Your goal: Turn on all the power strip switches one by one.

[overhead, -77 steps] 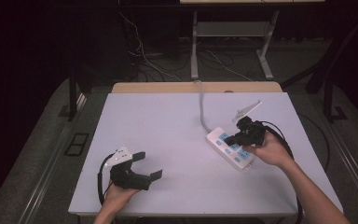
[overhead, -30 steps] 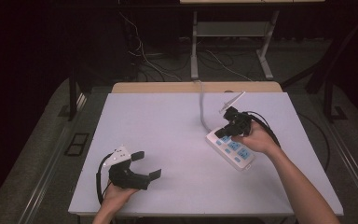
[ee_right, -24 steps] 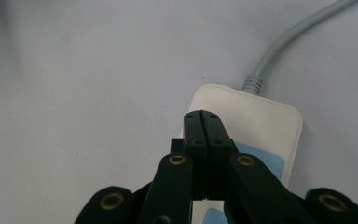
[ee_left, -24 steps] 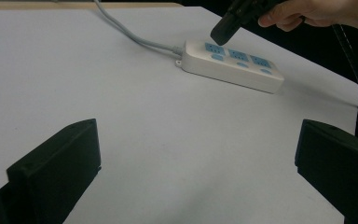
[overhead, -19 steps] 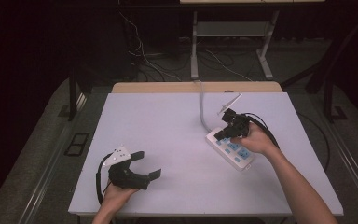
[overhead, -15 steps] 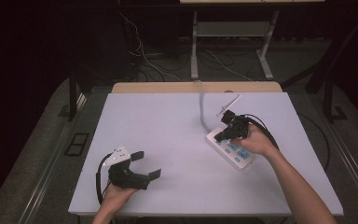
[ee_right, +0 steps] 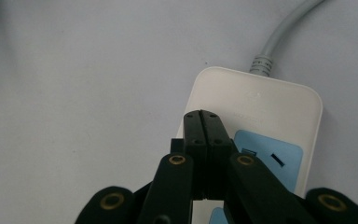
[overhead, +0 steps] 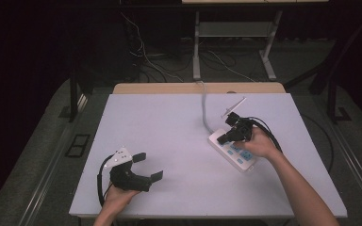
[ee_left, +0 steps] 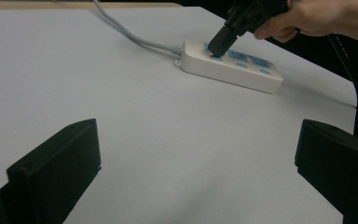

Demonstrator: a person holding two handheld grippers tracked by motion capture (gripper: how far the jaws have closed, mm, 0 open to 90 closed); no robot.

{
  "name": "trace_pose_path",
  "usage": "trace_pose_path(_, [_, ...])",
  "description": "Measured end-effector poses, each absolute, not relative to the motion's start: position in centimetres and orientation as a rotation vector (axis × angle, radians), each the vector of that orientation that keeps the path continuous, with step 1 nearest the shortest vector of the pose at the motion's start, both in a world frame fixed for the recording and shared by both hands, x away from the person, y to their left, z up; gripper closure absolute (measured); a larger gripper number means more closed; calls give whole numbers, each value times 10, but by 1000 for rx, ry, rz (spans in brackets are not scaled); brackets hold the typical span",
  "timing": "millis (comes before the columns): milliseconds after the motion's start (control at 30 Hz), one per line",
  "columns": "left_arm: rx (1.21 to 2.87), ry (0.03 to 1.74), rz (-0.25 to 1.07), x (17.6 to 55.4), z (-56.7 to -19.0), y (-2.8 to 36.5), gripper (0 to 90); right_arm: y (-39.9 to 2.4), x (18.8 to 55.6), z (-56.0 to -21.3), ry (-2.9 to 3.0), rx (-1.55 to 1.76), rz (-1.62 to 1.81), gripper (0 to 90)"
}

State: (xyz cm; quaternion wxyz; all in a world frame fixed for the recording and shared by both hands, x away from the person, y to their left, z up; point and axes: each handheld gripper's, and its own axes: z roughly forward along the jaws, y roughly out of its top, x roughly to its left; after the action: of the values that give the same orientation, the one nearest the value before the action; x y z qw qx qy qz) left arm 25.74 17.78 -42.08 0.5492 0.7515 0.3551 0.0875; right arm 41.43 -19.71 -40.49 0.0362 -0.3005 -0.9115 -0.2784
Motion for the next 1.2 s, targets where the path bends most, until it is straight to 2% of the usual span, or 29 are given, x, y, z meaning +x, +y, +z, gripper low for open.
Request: trace_pose_path(1200, [1770, 850, 207, 259, -421, 180, 0, -202, 407, -408, -2811, -922, -918, 900])
